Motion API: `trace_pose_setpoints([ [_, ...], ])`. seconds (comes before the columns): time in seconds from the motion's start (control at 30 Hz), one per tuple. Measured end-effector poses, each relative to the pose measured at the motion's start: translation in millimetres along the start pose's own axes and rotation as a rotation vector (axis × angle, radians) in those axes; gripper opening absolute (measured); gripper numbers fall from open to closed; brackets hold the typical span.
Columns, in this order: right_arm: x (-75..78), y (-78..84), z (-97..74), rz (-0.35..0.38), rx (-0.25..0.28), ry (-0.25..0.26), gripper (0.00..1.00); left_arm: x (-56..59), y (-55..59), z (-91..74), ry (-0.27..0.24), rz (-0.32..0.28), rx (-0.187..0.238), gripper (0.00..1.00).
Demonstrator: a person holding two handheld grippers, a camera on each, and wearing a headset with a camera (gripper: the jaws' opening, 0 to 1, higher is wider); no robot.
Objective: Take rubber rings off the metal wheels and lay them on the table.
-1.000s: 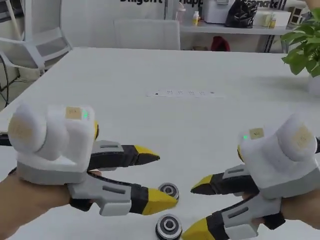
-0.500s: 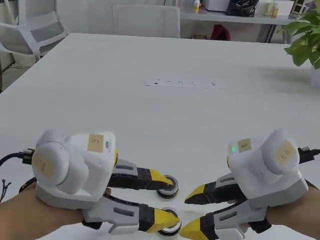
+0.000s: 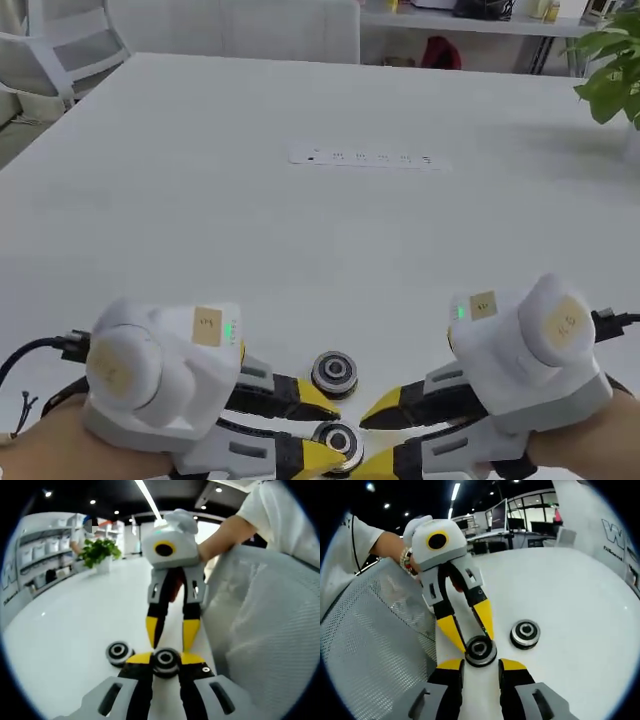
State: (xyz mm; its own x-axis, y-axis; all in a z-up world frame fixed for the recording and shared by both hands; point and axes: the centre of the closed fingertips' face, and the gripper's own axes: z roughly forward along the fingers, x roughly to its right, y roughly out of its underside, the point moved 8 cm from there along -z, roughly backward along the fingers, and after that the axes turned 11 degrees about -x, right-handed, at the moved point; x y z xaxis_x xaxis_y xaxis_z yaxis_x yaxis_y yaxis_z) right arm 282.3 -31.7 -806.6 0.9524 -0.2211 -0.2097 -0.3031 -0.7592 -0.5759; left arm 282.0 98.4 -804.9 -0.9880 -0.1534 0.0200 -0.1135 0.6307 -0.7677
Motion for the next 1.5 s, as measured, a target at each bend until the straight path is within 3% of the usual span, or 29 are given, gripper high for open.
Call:
trace_pose_setpoints([
  [0.37, -0.1, 1.9, 2.1, -0.034, -0.024, 0.016, 0.16, 3.0, 0.4, 1.1, -0.009, 0.009, 0.003, 0.15],
  [0.5, 0.3, 4.9, 2.4, -0.044, -0.045, 0.023, 0.08, 5.0, 0.5, 0.2, -0.014, 0.008, 0.007, 0.14],
  [0.67, -0.1, 3.9, 2.9, -0.027, -0.051, 0.021, 0.07, 5.5, 1.6, -0.4, -0.02, 0.014, 0.013, 0.14],
  [0.77, 0.1, 3.0, 1.5, -0.044, -0.06, 0.042, 0.01, 6.1, 2.7, -0.8, -0.029, 0.013, 0.018, 0.14],
  [0.93, 0.0, 2.8, 0.6, -0.037, -0.062, 0.043, 0.0, 5.5, 3.1, -0.7, -0.029, 0.009, 0.021, 0.14],
  [1.07, 2.4, 3.8, -0.2, 0.03, -0.051, 0.023, 0.0, 5.5, 3.9, -0.7, -0.031, 0.011, 0.022, 0.14],
  [1.5, 12.9, 9.7, -8.2, 0.315, 0.087, -0.089, 0.0, 1.4, 3.0, -0.2, -0.021, 0.049, 0.001, 0.14],
])
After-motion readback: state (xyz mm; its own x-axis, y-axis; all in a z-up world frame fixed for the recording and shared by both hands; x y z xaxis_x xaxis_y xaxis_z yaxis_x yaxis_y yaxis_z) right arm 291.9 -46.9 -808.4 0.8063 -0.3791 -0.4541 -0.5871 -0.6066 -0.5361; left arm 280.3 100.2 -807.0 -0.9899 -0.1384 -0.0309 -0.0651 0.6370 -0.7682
